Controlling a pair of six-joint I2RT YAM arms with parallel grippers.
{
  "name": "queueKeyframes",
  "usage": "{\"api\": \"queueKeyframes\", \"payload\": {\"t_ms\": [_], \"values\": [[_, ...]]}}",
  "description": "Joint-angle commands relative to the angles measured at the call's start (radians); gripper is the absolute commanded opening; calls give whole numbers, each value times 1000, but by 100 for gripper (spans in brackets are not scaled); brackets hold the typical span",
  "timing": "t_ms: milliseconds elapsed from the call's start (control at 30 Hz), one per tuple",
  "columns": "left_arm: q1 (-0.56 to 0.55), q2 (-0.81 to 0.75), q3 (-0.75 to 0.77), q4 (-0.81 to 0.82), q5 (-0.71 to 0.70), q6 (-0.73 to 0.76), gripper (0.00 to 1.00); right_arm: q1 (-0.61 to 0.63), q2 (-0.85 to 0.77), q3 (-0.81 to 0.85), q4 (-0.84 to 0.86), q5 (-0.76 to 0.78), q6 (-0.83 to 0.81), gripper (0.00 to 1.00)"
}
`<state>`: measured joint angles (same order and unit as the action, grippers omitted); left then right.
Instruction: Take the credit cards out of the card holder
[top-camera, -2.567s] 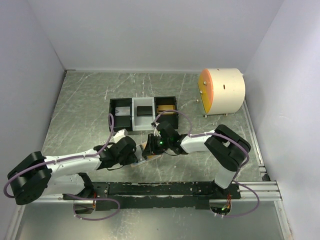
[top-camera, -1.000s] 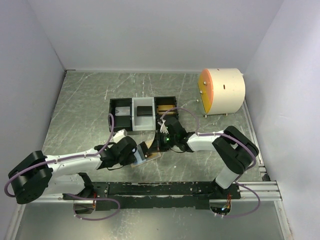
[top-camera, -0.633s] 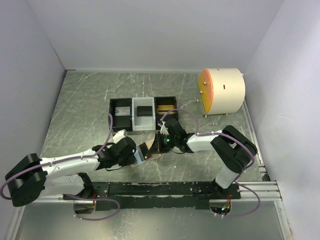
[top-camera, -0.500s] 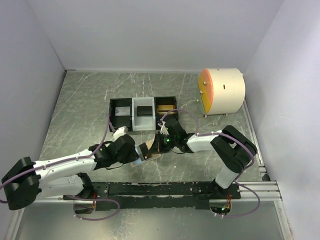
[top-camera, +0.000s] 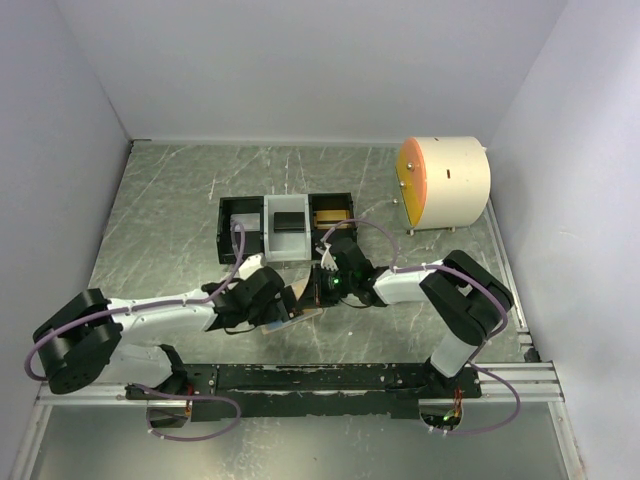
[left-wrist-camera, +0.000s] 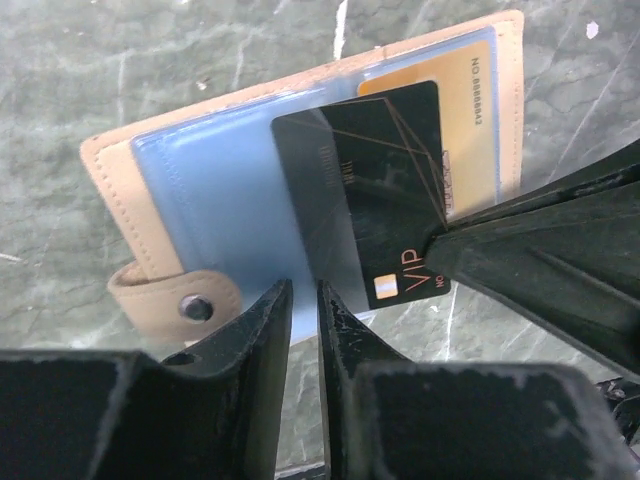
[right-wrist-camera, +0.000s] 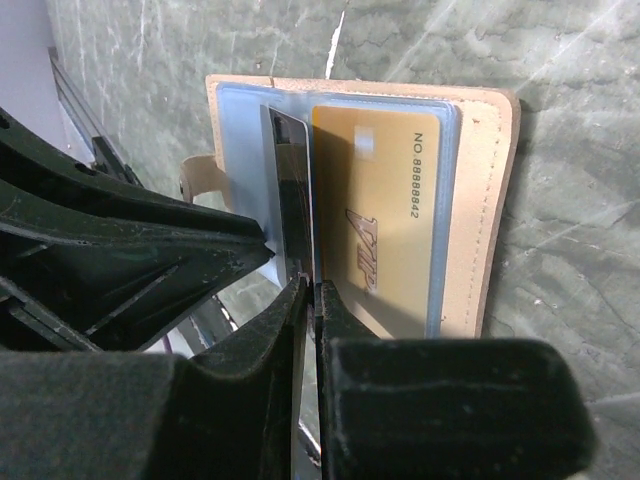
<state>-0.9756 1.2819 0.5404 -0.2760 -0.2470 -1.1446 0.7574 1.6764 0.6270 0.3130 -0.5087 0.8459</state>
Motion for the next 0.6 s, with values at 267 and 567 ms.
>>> {"api": "queueKeyframes", "payload": {"t_ms": [267, 567], "values": [[1, 59, -4, 1, 7, -15, 22, -6, 37, 24, 65, -74, -5, 19], [1, 36, -17, -31, -10, -22, 21, -6, 90, 109, 2, -68, -72, 27]]}}
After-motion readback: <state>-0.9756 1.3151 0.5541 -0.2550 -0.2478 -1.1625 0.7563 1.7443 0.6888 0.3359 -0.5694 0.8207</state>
